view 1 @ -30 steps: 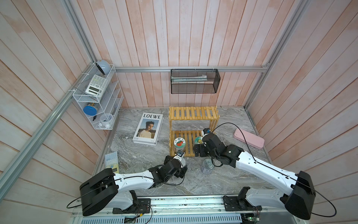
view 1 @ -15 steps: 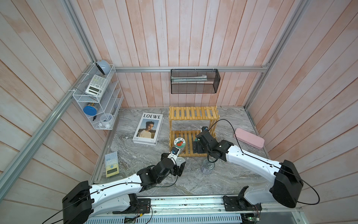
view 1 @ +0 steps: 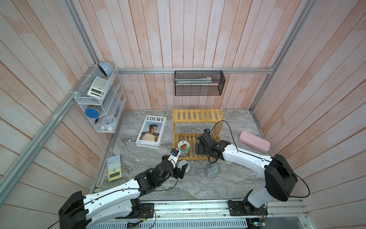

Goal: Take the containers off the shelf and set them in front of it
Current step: 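Pick up a container from the shelf.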

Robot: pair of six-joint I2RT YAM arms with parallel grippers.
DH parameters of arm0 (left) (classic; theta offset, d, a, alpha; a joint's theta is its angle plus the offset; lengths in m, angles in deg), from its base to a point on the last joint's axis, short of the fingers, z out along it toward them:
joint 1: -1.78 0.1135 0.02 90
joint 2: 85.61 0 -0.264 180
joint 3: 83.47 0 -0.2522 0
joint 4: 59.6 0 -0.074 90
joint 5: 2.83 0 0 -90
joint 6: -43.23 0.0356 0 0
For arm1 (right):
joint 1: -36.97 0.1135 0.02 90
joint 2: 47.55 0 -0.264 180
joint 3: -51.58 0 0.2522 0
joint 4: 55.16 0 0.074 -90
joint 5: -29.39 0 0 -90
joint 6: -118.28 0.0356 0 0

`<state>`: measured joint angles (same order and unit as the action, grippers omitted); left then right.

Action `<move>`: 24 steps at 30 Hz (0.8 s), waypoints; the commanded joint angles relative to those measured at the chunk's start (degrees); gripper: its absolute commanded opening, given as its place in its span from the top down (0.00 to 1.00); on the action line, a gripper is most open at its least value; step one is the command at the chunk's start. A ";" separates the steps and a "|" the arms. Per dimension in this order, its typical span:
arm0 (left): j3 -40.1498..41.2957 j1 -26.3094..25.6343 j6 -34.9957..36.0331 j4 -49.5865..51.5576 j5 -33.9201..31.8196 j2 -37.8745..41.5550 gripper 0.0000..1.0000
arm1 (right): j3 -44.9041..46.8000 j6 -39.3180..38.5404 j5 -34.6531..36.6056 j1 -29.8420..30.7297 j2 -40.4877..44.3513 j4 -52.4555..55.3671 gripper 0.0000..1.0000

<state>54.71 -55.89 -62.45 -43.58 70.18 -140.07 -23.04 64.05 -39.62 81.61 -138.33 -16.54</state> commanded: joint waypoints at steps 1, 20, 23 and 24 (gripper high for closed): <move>-0.77 0.58 -0.44 0.79 1.09 0.73 0.00 | -2.98 1.29 1.84 -0.25 -2.15 0.43 0.02; -0.99 2.63 -0.43 0.81 1.54 0.75 0.00 | -7.92 0.01 1.81 -0.26 -5.12 7.87 0.46; -1.21 2.81 -0.40 0.84 1.37 0.41 0.00 | -8.14 -1.02 1.55 -0.17 -3.13 8.84 0.48; -1.21 2.88 -0.41 0.99 1.35 0.42 0.00 | -8.07 -1.42 1.22 -0.17 -2.09 9.02 0.49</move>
<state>54.69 -53.33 -62.47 -42.60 71.29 -139.81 -29.75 63.92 -38.31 81.43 -143.38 -11.03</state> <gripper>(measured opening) 0.998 0.882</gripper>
